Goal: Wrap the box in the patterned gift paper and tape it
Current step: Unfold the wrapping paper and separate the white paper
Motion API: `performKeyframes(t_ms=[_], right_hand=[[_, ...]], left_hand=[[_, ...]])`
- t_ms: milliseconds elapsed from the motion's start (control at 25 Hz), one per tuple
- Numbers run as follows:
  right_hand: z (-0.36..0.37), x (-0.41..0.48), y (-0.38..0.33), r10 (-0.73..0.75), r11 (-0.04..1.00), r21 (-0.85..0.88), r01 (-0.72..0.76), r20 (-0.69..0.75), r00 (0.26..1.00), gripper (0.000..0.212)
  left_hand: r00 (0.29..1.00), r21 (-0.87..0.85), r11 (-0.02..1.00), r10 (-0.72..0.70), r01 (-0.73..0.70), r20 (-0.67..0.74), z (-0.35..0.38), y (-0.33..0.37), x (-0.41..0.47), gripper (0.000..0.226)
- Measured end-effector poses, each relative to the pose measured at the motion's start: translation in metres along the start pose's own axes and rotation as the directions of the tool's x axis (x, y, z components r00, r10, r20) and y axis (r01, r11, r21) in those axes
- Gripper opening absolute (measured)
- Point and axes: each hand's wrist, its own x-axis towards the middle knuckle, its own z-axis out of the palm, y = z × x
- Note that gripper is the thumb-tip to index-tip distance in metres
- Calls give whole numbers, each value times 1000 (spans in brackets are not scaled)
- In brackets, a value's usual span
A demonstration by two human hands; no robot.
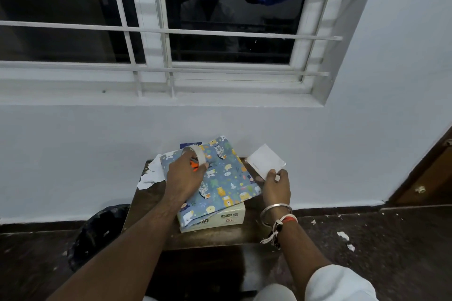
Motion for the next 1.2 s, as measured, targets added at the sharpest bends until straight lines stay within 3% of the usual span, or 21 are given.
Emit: performKeyframes(t_ms=[240,400,560,640,720,800,880,960,1200], right_hand=[[-15,20,13,0,999,47,9,-188,982,30],[-16,36,29,26,997,71,-11,-212,977,27],[-16,56,45,-112,993,-50,104,-225,968,24],[-16,70,54,-342,908,-300,293,-127,931,22],[-11,87,66,-523,650,-562,511,158,838,28],[0,100,72,-495,380,-680,626,422,759,37],[17,106,70,-391,248,-694,676,567,725,39],[32,112,67,-316,226,-689,688,616,721,39],[44,123,76,-268,379,-675,632,574,774,43]], left_hand=[[979,29,979,203,-203,12,8,34,19,17],[868,187,863,411,-469,278,45,61,53,10],[714,360,658,405,-661,571,100,86,84,14],[698,402,618,363,-676,617,126,86,98,17],[723,434,622,338,-652,602,144,80,110,17],[755,467,624,337,-627,562,152,74,121,17],[784,491,630,348,-602,515,155,67,129,15],[801,503,641,337,-580,495,160,64,134,17],[744,547,567,191,-616,640,185,73,129,22]])
